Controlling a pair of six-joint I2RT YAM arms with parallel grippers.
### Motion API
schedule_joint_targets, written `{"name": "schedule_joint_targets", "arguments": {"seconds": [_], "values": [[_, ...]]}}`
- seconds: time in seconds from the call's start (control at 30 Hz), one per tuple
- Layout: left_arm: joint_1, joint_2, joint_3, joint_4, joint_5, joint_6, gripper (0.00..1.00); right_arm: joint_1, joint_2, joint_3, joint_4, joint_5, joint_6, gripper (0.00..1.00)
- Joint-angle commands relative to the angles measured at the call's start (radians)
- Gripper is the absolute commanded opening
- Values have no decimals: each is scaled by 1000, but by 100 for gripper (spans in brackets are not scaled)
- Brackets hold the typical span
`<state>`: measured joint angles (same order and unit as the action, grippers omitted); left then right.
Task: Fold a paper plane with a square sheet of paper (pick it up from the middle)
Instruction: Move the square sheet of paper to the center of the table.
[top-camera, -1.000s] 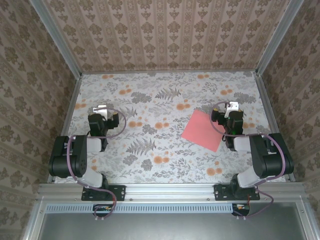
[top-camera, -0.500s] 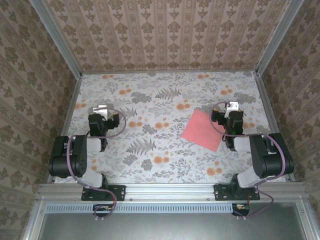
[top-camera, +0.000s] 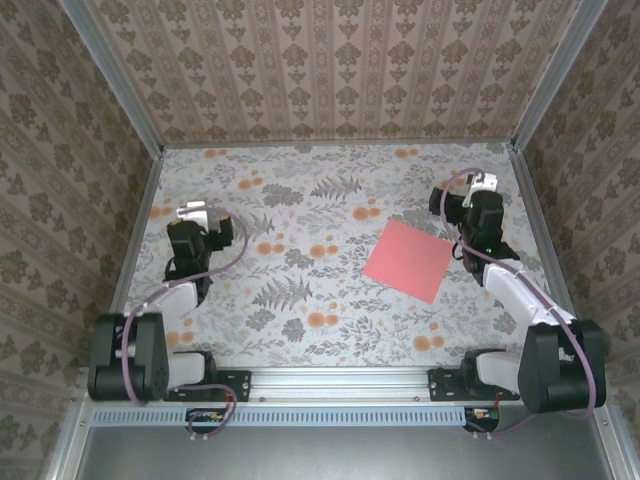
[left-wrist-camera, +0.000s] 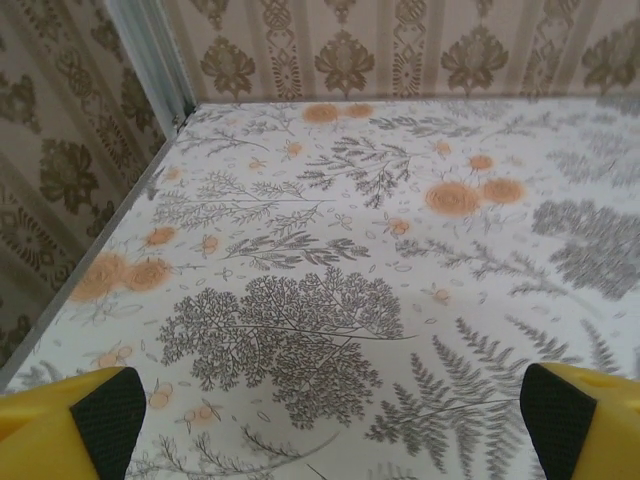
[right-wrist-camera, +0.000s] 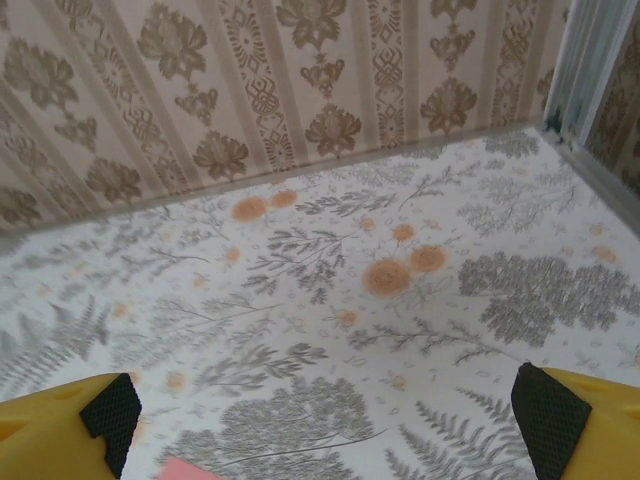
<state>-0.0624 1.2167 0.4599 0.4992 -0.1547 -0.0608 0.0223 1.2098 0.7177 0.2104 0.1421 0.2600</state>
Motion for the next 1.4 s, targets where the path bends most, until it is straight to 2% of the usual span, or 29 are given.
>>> {"name": "schedule_joint_targets", "arguments": {"seconds": [0.0, 0.17, 0.3, 0.37, 0.73, 0.97, 1.2, 1.37], "values": [[-6, -117, 120, -352, -13, -215, 100, 9, -7, 111, -400, -43, 221, 100], [-9, -229, 244, -691, 90, -435, 100, 30, 21, 179, -552, -215, 300, 100], [-8, -256, 292, -815, 260, -405, 100, 55, 101, 194, -589, -358, 371, 100], [-8, -258, 295, -841, 314, -401, 100, 85, 151, 199, -583, -382, 394, 100], [-10, -211, 309, -864, 360, -355, 100, 246, 418, 302, -644, -235, 448, 99], [-10, -185, 309, -859, 369, -351, 100, 315, 553, 378, -695, -207, 419, 99], [-11, -166, 306, -854, 380, -351, 100, 401, 620, 405, -729, -207, 398, 98], [-12, -161, 307, -853, 378, -355, 100, 516, 618, 359, -743, -215, 389, 97]]}}
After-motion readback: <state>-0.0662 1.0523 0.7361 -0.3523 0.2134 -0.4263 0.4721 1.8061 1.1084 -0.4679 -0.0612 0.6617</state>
